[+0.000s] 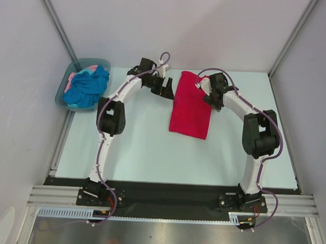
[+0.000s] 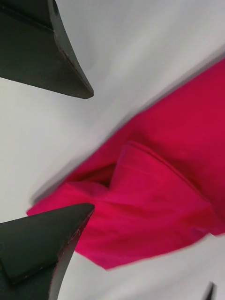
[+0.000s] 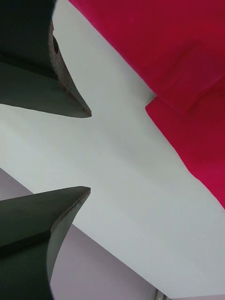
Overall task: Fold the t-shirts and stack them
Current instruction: Fold the tshirt
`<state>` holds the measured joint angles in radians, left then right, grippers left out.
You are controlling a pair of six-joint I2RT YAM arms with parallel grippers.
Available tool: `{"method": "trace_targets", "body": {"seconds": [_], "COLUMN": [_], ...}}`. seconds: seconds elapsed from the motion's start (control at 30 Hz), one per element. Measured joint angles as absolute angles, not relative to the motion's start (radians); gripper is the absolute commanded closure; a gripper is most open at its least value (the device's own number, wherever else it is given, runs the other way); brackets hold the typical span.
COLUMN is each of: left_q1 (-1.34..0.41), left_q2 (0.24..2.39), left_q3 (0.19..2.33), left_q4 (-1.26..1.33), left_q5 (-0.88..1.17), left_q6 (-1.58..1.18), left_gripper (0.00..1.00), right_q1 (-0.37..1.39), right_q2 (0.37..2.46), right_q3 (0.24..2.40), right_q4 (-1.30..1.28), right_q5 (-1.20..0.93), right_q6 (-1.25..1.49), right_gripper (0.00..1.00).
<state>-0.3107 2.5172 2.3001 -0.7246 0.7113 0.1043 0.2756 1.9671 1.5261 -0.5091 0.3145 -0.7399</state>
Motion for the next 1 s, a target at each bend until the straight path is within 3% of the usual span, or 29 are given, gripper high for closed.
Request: {"method": "trace_targets", "body": {"seconds": [0.6,1.0], "left_q1": [-0.332,-0.332], "left_q2": [2.604,2.603], "left_q3": [2.185,2.257], "left_q4": [-0.215,-0.444], "left_q5": [1.072,0.982], "left_q6": [-0.497,-0.326], "left_gripper": [0.00,0.00], "right_q1": [0.269,0.276], "right_q2": [1.946,1.943], "right_q3": [1.506,1.505], "right_q4": [-0.503,-0.491], "right_q5": [0.385,0.404], "right_q6": [-0.822,-0.834], "right_gripper": [0.35,0.35]}}
